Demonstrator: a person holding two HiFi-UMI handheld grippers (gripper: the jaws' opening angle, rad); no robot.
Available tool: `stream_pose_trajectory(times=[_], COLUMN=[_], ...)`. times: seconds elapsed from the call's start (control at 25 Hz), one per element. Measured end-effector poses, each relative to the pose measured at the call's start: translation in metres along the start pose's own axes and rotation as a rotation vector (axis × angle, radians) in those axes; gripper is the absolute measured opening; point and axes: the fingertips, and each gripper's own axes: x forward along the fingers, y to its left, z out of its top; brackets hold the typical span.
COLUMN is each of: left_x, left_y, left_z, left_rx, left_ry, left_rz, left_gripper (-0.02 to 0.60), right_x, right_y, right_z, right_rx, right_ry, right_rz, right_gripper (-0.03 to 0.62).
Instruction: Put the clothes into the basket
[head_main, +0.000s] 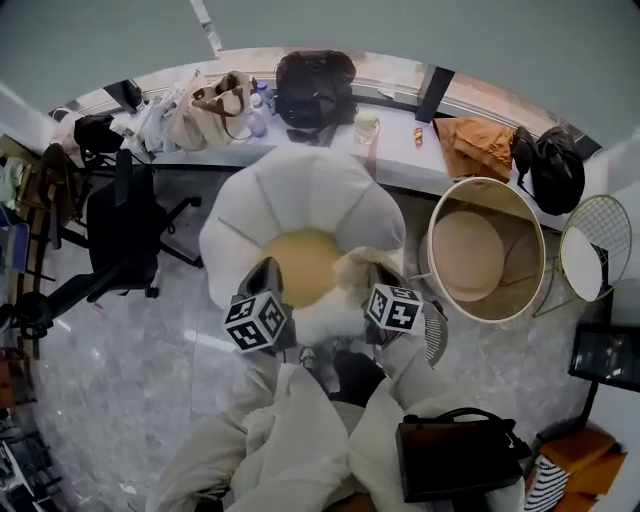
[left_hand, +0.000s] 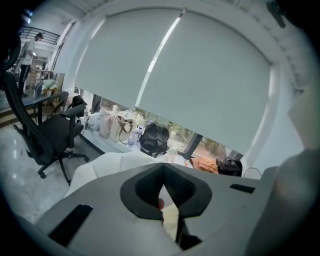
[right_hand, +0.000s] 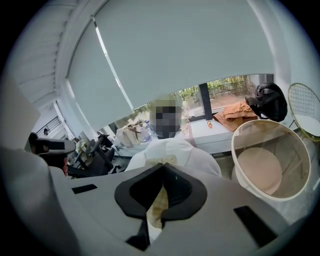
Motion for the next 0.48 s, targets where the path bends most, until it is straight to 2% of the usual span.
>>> stream_pose_trajectory(times=[0.24,0.48], left_x=[-0.018,-0.037], left_y=[-0.022,-0.048], left_z=[0.022,0.03], left_rx=[0.063,0.121], left_ry=[-0.013,-0.031], left_rz=[-0.109,-0.235], left_gripper=[0.006,0.006], right_x=[-0.059,-0.104], right_y=[0.015,0.018], right_z=[0.028,0.054], right_rx=[0.018,0.05], right_ry=[-0.1,-0.206], right_rz=[-0.052,-0.108], right_gripper=[0.026,0.026])
